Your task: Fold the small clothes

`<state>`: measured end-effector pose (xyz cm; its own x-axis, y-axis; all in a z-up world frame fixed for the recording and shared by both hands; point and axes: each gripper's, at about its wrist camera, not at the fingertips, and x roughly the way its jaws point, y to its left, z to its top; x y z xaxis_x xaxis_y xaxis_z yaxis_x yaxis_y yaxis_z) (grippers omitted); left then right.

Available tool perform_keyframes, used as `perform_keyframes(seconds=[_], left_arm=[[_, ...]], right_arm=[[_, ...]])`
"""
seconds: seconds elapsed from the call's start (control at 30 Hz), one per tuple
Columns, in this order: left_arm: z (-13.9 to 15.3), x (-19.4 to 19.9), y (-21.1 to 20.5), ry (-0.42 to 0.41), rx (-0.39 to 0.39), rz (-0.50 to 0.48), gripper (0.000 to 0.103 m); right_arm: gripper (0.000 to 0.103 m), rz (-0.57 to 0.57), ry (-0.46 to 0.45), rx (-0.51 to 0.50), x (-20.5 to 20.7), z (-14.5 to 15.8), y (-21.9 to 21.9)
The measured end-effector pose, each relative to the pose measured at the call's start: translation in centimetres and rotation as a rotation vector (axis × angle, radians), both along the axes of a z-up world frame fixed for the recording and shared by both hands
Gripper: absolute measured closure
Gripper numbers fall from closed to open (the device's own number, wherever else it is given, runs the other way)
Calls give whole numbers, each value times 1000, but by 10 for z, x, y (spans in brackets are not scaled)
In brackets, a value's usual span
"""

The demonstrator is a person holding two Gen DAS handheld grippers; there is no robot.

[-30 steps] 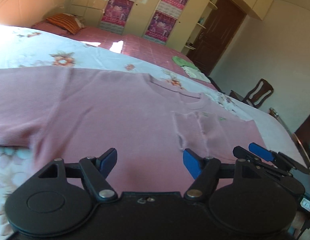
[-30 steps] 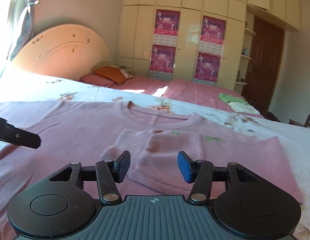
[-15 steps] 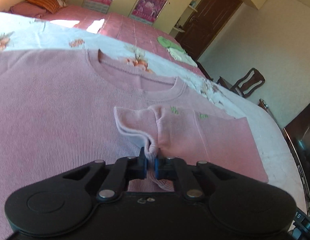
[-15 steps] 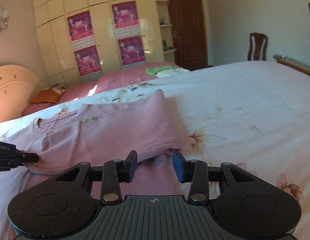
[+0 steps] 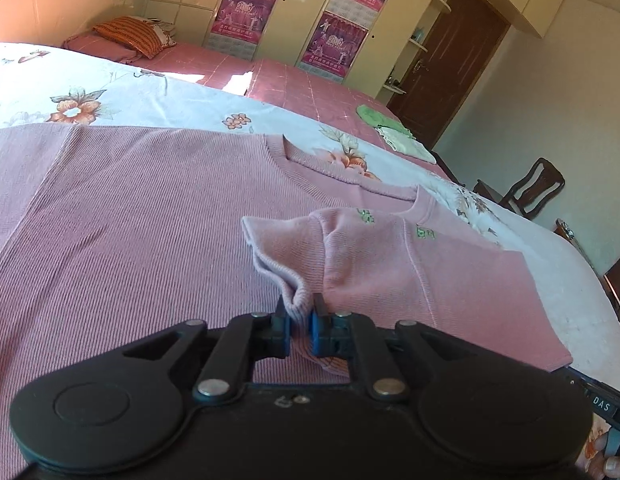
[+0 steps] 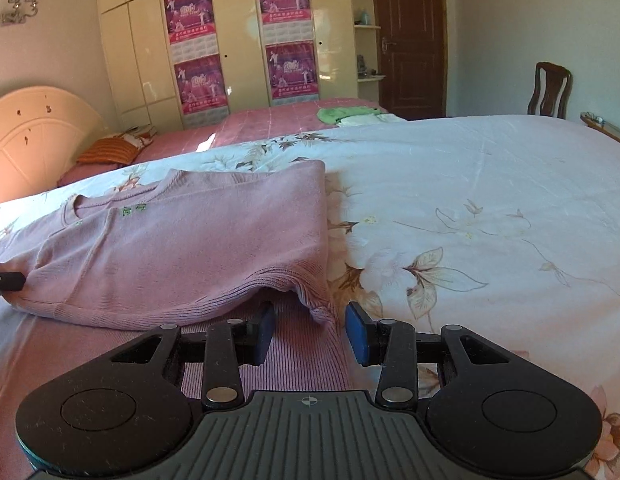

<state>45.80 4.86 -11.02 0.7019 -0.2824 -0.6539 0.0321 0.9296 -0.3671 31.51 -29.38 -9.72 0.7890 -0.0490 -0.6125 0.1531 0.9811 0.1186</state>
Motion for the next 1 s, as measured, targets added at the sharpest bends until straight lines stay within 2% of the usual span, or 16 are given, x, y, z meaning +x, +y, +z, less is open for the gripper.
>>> perform_keyframes(seconds=[0.13,0.23,0.4,0.5,0.57,0.67,0.73,0.83,0.87,0.9,0.93,0.97,1.0], left_arm=[[2,1,2,-15,8,-16,97],[13,-4,4,-57,30,-34,97],[0,2,3,-6,61,-41,96],[-3,0,2,-16,73,-39,96],[-3,-1,2,-19,77,-37,92],[-5,-1,6,-23,67,-43,89],[-5,-1,6,-28,63,-48,92],[-3,-1,3,-39,74,-44,96],[-2,-2,2,-45,77,-40,96],[-1,-3,2,-47,80,-42,96],[-1,-3,2,-46,90,-51,95],[1,-3,2,-50,106,-52,90],[3,-4,2,-59,121,-48,78]], right_arm=[[63,-40,-3,-8,2,1,-9],[80,-32,-3,-5,2,5,-16],[80,-32,35,-3,7,1,-24],[79,-27,22,16,2,8,-27],[79,-10,-18,48,-9,18,-30],[79,-10,-126,71,-26,36,-37],[80,-3,-150,73,-22,42,-37],[83,47,-68,41,2,30,-29],[86,70,27,29,16,17,-24],[86,82,73,13,22,8,-22],[86,87,56,4,23,10,-21],[86,87,54,6,23,13,-21],[86,81,20,24,22,17,-24]])
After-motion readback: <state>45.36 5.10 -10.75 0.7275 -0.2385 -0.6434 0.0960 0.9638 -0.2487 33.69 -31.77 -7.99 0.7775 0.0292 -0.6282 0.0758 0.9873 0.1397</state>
